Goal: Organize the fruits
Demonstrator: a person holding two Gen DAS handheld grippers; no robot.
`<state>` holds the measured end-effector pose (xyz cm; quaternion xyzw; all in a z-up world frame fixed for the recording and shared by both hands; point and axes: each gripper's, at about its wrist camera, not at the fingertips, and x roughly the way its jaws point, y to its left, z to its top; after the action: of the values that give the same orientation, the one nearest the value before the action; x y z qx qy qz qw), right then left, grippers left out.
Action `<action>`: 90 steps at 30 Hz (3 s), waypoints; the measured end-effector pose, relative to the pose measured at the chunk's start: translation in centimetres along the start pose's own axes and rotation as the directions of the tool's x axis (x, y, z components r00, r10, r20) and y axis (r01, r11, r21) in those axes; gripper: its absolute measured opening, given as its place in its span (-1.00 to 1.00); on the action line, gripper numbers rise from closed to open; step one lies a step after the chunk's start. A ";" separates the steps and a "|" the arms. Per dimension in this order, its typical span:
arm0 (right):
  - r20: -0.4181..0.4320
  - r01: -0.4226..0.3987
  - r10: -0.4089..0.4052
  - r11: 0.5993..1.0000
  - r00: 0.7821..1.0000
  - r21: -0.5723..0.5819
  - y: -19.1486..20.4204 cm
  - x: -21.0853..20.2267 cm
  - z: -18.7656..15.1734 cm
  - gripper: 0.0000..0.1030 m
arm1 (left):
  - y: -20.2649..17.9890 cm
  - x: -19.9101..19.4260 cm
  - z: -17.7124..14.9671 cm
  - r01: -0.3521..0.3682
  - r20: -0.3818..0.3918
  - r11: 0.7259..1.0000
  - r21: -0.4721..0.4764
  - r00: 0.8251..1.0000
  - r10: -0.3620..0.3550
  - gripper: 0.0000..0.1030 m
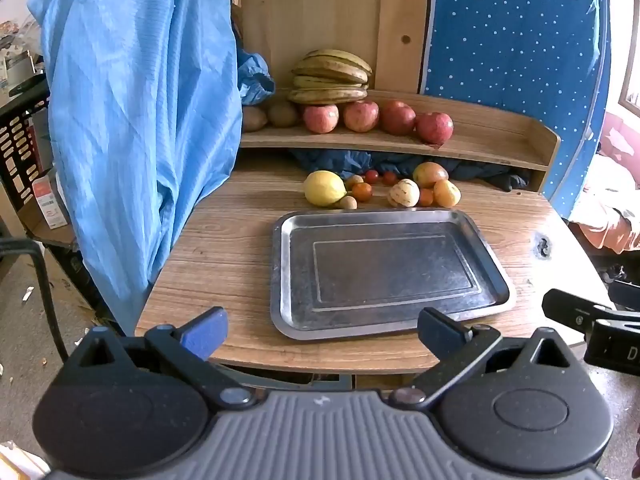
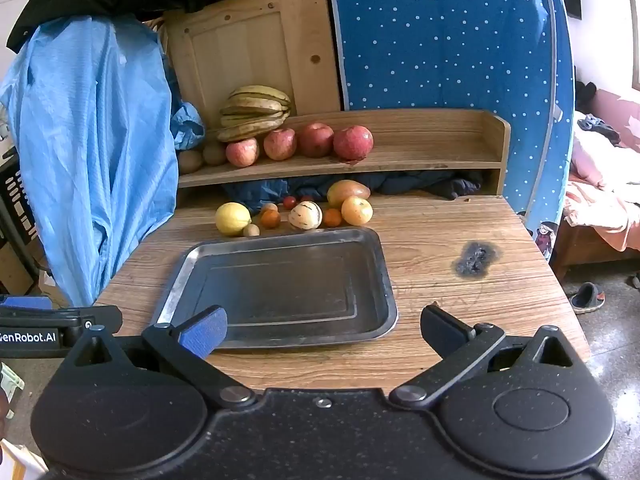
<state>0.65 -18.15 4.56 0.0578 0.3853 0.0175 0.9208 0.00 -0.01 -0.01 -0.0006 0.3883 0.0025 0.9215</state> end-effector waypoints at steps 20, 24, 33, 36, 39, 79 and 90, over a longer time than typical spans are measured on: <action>0.000 -0.002 0.002 1.000 1.000 0.002 0.0 0.0 0.0 0.99 | 0.0 0.0 0.0 -0.001 -0.004 1.000 0.001 1.000 0.001 1.00; -0.001 -0.003 0.003 1.000 1.000 0.002 0.0 0.0 0.0 0.99 | 0.0 0.0 0.0 -0.001 -0.004 1.000 0.002 1.000 0.001 1.00; -0.001 -0.003 0.003 1.000 1.000 0.002 -0.1 0.0 0.0 0.99 | 0.0 0.0 0.0 -0.002 -0.006 1.000 0.002 1.000 0.002 1.00; -0.001 -0.003 0.003 1.000 1.000 0.003 -0.1 0.0 0.0 0.99 | 0.0 0.0 0.0 -0.002 -0.006 1.000 0.003 1.000 0.002 1.00; -0.002 -0.004 0.004 1.000 1.000 0.003 -0.1 0.1 0.0 0.99 | 0.0 0.0 0.0 -0.002 -0.006 1.000 0.002 1.000 0.002 1.00; -0.059 -0.016 0.012 0.998 0.998 -0.067 -1.4 1.8 2.0 0.99 | -0.5 1.6 2.0 -0.055 -0.032 0.998 -0.025 0.998 0.054 1.00; -0.050 0.038 -0.040 0.999 0.998 -0.035 0.4 5.5 4.2 0.99 | 1.9 6.7 6.0 0.013 -0.040 1.000 0.016 0.999 -0.012 1.00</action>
<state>7.53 -17.68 3.63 0.0339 0.4094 0.0075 0.9117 8.96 1.92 -0.59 0.0045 0.4066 -0.0066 0.9136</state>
